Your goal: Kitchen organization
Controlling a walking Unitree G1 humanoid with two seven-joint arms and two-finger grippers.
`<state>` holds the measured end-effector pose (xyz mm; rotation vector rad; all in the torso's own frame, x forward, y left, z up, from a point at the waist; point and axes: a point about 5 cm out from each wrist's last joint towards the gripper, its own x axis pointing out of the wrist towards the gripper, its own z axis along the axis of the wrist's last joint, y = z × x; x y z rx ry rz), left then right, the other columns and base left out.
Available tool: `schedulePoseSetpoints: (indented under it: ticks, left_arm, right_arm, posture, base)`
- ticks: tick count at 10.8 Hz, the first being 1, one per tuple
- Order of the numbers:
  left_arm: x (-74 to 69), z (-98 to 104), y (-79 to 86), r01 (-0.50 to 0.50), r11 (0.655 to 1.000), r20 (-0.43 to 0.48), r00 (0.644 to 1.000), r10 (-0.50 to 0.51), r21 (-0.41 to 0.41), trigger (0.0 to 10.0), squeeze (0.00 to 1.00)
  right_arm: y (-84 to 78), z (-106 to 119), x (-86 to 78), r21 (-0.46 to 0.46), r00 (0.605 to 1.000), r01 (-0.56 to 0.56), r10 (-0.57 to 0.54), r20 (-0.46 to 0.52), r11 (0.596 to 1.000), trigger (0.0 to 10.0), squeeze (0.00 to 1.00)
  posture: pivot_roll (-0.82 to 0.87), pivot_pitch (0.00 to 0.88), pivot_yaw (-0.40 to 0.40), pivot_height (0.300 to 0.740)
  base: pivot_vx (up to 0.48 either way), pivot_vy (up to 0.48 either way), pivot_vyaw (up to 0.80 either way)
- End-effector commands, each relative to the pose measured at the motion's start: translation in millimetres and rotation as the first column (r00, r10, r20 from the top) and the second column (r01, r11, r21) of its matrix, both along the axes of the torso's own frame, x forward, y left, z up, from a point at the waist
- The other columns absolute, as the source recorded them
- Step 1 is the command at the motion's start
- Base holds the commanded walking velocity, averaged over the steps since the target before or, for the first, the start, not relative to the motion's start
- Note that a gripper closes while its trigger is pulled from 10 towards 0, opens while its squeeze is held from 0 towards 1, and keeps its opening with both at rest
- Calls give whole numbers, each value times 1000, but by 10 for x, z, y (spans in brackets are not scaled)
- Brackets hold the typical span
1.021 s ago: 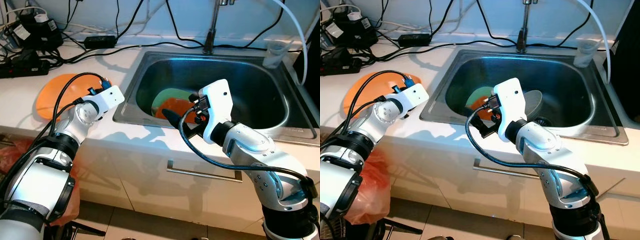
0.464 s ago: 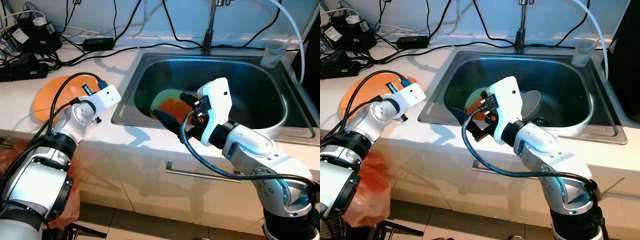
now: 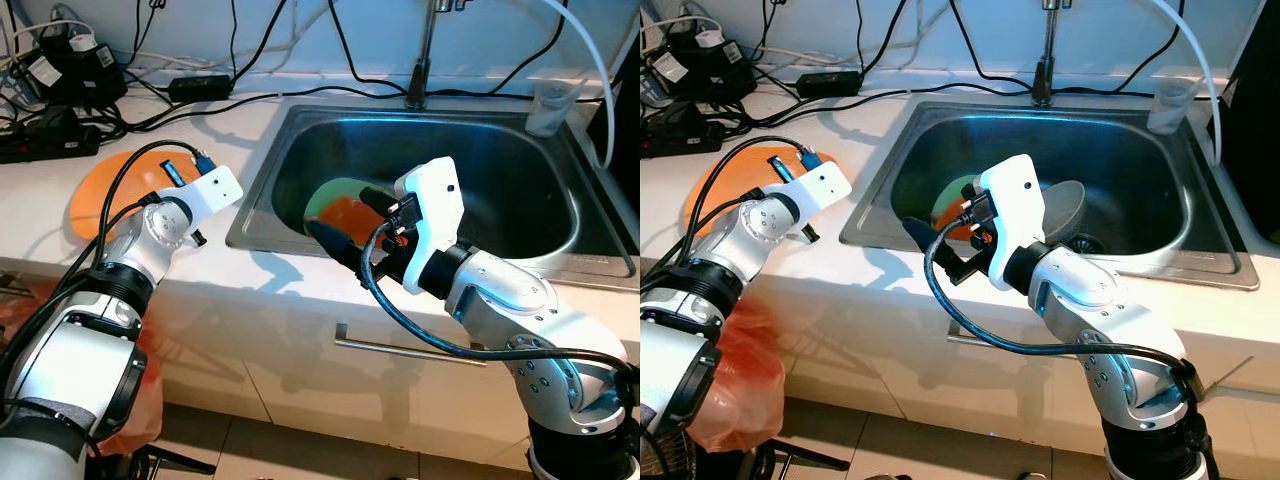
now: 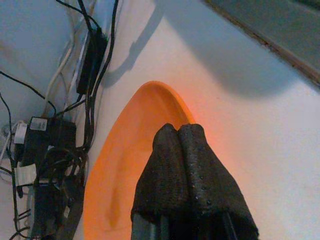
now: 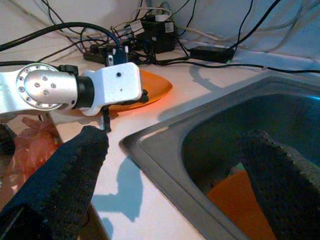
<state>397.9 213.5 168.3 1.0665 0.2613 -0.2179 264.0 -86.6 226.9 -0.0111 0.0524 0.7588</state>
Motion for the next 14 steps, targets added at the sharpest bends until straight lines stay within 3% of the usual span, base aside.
schedulePoseSetpoints:
  ticks: [1,2,3,4,7,9,10,14]
  left_arm:
    - [-71,-216,29,-19,1000,-68,997,20,13,0,0]
    - [-30,-109,-48,-3,998,11,1000,4,-61,0,0]
    - [-14,-21,-105,10,987,99,995,6,-163,10000,835]
    - [-19,4,-107,7,977,141,990,23,-211,10000,1000]
    - [-99,-33,-62,6,956,244,967,68,-292,10000,1000]
    - [-118,28,-123,41,943,316,946,69,-330,10000,1000]
    - [-163,67,-253,94,918,377,924,63,-386,10000,1000]
    - [-299,121,-348,115,851,476,863,171,-513,10000,1000]
  right_arm:
    - [12,0,-14,-2,1000,-8,8,0,1000,10000,0]
    - [11,-5,-14,-5,1000,-7,7,-1,1000,10000,0]
    - [6,-7,-7,-7,1000,-6,6,-1,1000,10000,0]
    - [6,-10,-1,-8,1000,-6,6,-1,1000,10000,0]
    - [9,-12,30,-15,1000,-10,10,2,1000,10000,0]
    - [7,-10,45,-18,1000,-12,12,4,1000,10000,0]
    - [12,-4,61,-18,1000,-13,13,10,1000,10000,0]
    - [34,-5,50,-13,999,-52,52,11,999,10000,0]
  posture:
    - [-70,70,65,740]
    - [-69,70,65,740]
    - [-58,67,60,740]
    - [-52,67,57,740]
    - [-46,60,50,740]
    - [-41,52,48,740]
    - [-36,45,48,740]
    - [-24,34,36,740]
  base:
    - [0,0,0]
    - [0,0,0]
    - [0,0,0]
    - [0,0,0]
    - [0,0,0]
    - [0,0,0]
    - [0,0,0]
    - [0,0,0]
